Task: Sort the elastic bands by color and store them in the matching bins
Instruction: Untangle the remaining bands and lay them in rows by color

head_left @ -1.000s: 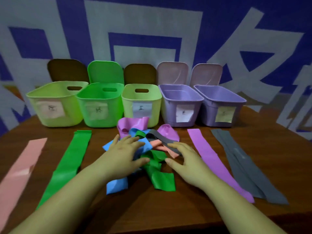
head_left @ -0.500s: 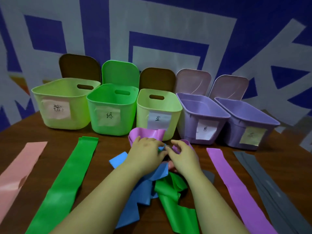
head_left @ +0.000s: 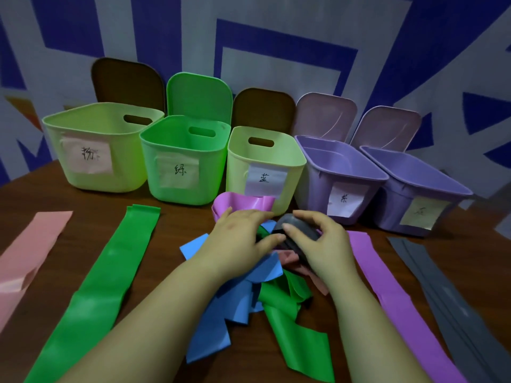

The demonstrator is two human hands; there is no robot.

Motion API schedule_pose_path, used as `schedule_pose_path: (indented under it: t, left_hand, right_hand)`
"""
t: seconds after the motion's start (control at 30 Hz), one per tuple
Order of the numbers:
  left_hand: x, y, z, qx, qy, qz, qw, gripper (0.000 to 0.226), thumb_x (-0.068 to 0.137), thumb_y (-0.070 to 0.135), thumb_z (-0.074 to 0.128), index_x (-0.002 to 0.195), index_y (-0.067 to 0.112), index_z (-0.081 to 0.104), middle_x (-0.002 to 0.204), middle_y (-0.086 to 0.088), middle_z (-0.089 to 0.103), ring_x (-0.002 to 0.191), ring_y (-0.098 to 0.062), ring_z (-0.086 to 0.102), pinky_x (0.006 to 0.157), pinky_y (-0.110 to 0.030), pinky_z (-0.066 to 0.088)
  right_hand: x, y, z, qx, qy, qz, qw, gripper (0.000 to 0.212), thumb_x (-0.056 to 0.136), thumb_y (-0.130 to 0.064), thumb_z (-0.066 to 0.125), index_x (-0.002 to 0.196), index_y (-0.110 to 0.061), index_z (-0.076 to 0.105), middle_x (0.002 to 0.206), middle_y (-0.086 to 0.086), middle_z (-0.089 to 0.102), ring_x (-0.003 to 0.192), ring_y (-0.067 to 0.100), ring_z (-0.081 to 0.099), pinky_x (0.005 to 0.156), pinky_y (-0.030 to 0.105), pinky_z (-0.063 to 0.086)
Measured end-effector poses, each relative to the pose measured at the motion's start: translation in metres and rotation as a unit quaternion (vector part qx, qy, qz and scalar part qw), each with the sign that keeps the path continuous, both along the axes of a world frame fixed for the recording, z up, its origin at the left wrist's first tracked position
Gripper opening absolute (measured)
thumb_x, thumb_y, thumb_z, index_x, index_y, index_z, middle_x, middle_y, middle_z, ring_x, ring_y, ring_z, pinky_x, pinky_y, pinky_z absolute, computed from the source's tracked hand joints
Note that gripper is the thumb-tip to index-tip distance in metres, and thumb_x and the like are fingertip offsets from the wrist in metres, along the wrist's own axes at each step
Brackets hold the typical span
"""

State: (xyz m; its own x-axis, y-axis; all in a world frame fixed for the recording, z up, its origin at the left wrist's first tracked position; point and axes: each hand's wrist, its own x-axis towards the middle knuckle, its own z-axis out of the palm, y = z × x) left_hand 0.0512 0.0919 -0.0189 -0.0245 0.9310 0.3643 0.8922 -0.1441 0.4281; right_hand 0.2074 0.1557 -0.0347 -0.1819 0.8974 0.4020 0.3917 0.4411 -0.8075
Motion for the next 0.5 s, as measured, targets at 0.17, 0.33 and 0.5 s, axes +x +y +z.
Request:
schedule_pose_path:
  t: [0.17, 0.33, 0.5]
  left_hand:
    - [0.003, -0.007, 0.009, 0.018, -0.202, -0.068, 0.977, 0.054, 0.089, 0.046, 0.054, 0.139, 0.032, 0.042, 0.141, 0.016, 0.045, 0.126, 0.005, 0.038, 0.096, -0.01, 0.03]
    - [0.002, -0.008, 0.012, -0.003, -0.346, -0.145, 0.927, 0.034, 0.09, 0.031, 0.059, 0.124, 0.029, 0.055, 0.132, 0.015, 0.054, 0.125, 0.005, 0.043, 0.095, -0.005, 0.037]
    - [-0.001, -0.007, 0.013, -0.006, -0.412, -0.183, 0.893, 0.022, 0.085, 0.028, 0.061, 0.094, 0.008, 0.059, 0.094, 0.002, 0.063, 0.091, -0.006, 0.058, 0.083, -0.023, 0.048]
  right_hand:
    - [-0.002, -0.015, 0.022, 0.01, 0.16, 0.07, 0.985, 0.026, 0.081, -0.004, 0.071, 0.095, -0.026, 0.068, 0.083, -0.001, 0.069, 0.084, 0.009, 0.065, 0.074, 0.015, 0.049]
    - [-0.006, -0.03, 0.034, 0.011, 0.168, 0.181, 0.969, 0.038, 0.08, 0.005, 0.067, 0.099, -0.028, 0.065, 0.078, -0.003, 0.07, 0.079, 0.008, 0.066, 0.073, 0.018, 0.052]
    - [-0.003, -0.032, 0.037, 0.029, 0.151, 0.178, 0.972, 0.037, 0.075, -0.001, 0.072, 0.096, -0.03, 0.064, 0.077, -0.005, 0.071, 0.076, 0.004, 0.066, 0.072, 0.015, 0.049]
